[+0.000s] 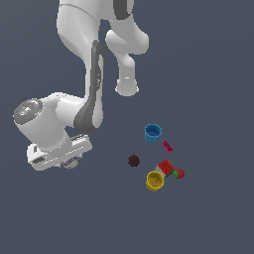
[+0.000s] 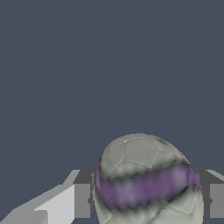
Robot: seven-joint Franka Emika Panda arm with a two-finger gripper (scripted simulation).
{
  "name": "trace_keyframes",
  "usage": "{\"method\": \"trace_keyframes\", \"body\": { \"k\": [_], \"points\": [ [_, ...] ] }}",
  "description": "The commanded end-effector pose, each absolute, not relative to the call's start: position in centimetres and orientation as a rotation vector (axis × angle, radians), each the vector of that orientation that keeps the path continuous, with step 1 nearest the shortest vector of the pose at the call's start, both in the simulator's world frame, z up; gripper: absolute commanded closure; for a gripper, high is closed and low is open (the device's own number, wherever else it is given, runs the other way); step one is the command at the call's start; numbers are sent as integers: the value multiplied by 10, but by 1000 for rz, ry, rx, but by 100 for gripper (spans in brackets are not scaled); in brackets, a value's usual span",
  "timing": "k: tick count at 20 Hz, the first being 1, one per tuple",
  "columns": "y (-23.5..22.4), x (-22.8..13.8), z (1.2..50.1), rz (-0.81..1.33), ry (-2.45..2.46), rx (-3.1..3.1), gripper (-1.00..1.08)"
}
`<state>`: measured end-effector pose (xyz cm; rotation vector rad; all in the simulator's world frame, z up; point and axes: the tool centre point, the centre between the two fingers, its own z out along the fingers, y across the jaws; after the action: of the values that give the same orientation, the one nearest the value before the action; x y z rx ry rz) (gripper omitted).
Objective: Pick up a designated object from a clutter of objects.
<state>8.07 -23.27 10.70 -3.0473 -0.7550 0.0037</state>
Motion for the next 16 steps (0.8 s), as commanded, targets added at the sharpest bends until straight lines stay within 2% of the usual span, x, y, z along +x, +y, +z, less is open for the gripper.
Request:
{"method": "trace_keyframes", "body": {
  "k": [1,16],
  "points": [
    [-229,69,125,1,-755,-3048,108],
    [-205,-7,233,0,-755,-3048,108]
  ]
}}
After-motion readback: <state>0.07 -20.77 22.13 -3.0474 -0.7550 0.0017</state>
